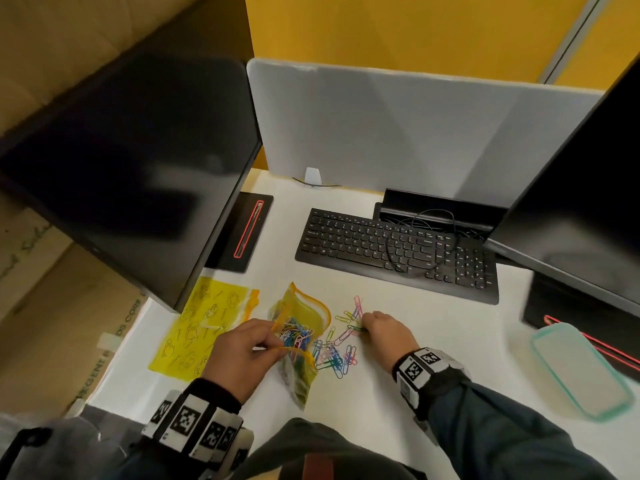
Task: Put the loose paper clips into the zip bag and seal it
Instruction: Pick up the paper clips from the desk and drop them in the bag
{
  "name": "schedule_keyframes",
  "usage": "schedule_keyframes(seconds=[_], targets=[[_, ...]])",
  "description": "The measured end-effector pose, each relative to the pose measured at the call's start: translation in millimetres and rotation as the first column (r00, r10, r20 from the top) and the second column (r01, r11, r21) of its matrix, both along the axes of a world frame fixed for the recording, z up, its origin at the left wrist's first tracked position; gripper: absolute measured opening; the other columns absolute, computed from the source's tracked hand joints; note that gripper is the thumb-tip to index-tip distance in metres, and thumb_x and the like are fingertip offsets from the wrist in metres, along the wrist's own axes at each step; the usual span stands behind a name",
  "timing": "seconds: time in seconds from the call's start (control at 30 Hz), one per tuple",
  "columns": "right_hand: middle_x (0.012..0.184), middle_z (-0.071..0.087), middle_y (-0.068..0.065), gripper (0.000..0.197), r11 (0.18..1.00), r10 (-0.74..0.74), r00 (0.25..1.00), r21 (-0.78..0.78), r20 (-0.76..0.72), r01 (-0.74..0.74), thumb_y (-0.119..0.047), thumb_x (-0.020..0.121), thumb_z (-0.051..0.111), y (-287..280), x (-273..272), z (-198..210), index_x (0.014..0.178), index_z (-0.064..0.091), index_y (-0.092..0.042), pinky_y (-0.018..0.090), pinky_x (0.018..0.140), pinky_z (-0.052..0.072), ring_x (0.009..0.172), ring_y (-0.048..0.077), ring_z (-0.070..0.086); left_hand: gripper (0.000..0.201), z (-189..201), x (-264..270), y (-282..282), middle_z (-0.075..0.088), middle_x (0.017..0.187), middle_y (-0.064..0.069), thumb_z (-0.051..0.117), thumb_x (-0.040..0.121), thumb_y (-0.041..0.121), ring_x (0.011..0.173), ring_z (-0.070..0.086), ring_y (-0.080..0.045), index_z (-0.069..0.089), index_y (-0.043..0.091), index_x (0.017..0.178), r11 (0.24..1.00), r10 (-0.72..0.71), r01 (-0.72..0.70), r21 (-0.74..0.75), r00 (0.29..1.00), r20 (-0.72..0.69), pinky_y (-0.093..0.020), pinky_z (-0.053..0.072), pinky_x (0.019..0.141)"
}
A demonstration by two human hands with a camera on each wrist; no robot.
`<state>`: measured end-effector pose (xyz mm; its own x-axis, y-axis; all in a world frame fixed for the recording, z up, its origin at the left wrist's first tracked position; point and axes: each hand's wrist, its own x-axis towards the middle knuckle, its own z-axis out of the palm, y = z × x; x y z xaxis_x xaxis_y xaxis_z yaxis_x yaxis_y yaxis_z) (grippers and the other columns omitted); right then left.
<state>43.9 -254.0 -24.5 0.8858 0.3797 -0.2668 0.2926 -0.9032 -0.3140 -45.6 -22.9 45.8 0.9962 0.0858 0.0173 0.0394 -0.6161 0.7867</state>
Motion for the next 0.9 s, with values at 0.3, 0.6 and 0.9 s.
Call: schedule_keyframes(seconds=[0.3,0.6,0.9], targets=[[0.067,0.058,-0.008,0.022,0.770,-0.224,0.970,0.594,-0.090,0.233,-0.015,0.081,0.068,22,-8,76,0.069,0.053,-0.027,0.006,0.056,0.039,0.060,-0.002,0.050,0.027,-2,3,2,0.056,0.085,0.022,0.077,0.065,0.000,0.089,0.052,0.013,0.062,0.022,0.069,0.998,-0.059,0.057,0.032,0.997,0.050,-0.004,0.045,0.069],[0.094,0.069,-0.006,0.020,0.702,-0.194,0.977,0.685,-0.084,0.198,-0.018,0.090,0.056,46,13,80,0.104,0.069,-0.020,0.029,0.084,0.051,0.081,0.006,0.061,0.019,-3,-3,6,0.055,0.086,0.023,0.077,0.065,-0.003,0.088,0.051,0.019,0.068,0.014,0.061,1.000,-0.002,0.001,0.011,0.999,0.037,0.000,0.042,0.069],[0.135,0.049,0.010,0.045,0.806,0.590,0.805,0.000,-0.066,-0.591,-0.028,0.085,0.057,45,-10,-1,0.129,0.049,-0.018,0.045,0.095,0.045,0.113,0.035,0.048,0.026,5,-12,15,0.059,0.089,0.020,0.076,0.065,-0.004,0.090,0.050,0.023,0.067,0.019,0.057,0.993,0.111,-0.108,-0.054,0.992,0.058,0.003,0.039,0.068]])
